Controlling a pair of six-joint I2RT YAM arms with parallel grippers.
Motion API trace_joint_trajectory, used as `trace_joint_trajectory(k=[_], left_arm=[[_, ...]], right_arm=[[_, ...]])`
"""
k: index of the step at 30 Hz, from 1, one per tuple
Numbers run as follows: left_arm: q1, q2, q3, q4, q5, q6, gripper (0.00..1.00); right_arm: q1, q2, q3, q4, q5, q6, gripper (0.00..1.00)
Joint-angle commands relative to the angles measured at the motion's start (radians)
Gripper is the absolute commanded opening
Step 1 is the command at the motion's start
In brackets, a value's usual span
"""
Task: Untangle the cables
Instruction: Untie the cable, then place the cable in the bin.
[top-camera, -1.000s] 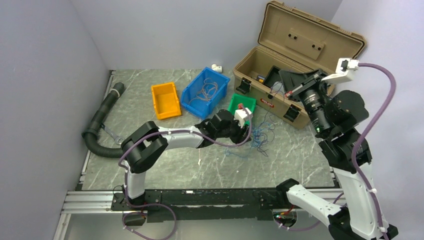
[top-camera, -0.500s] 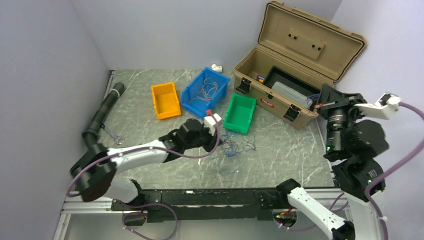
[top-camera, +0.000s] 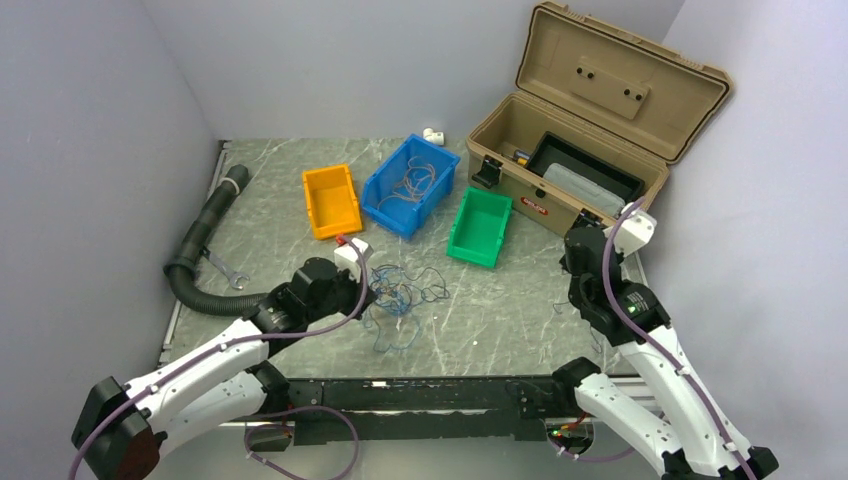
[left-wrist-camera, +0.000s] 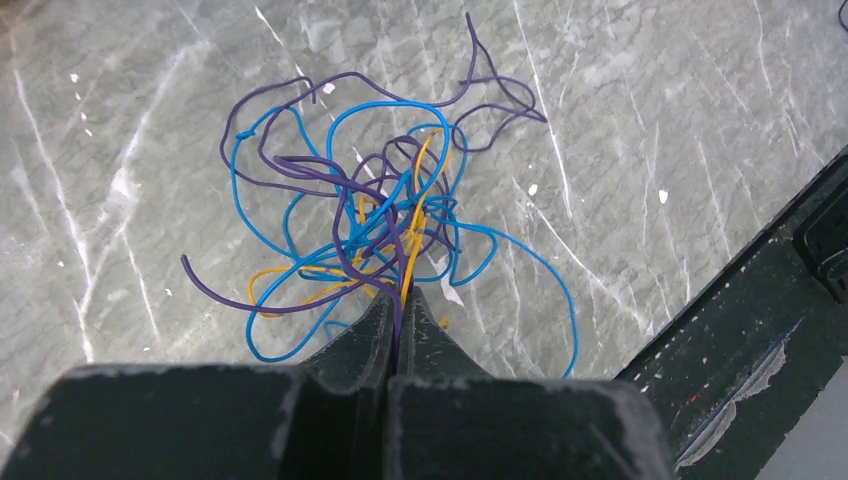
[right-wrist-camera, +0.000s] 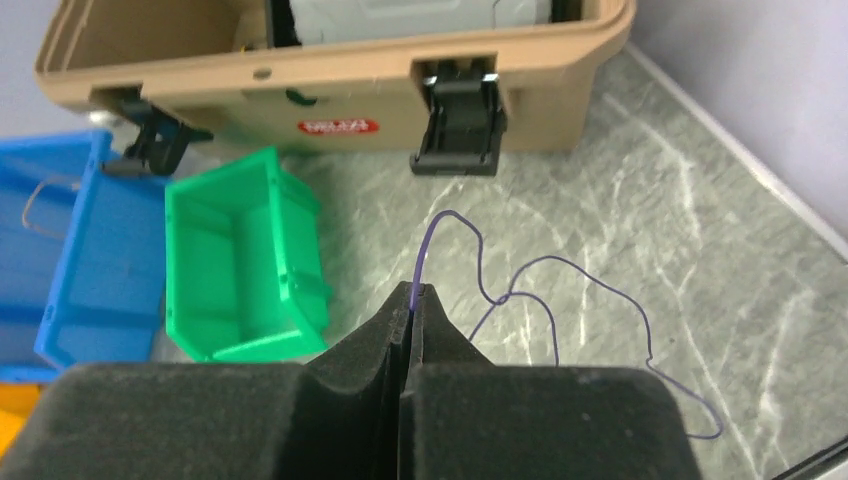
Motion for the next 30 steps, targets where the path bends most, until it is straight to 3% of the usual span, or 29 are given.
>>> trace_joint_trajectory(k=[1, 7, 19, 30], left_arm=[[0.002, -0.024, -0.005, 0.014, -0.048, 0.001, 0.00], [0.002, -0.044, -0.038, 0.065, -0.099, 0.075, 0.00], [-0.001, -0.118, -0.201, 0.293, -0.083, 0.119, 0.00], [-0.006, -0.131, -0.216, 0.308, -0.084, 0.121, 0.00]], right_arm=[[0.000, -0.031, -0.049, 0.114, -0.198, -0.052, 0.00], [0.000, 0.000, 0.016, 0.209, -0.393, -0.195, 0.00], [0.000, 0.169, 0.385, 0.225, -0.625, -0.339, 0.00], [-0.001, 0.356, 0.566, 0.337, -0.700, -0.344, 0.00]])
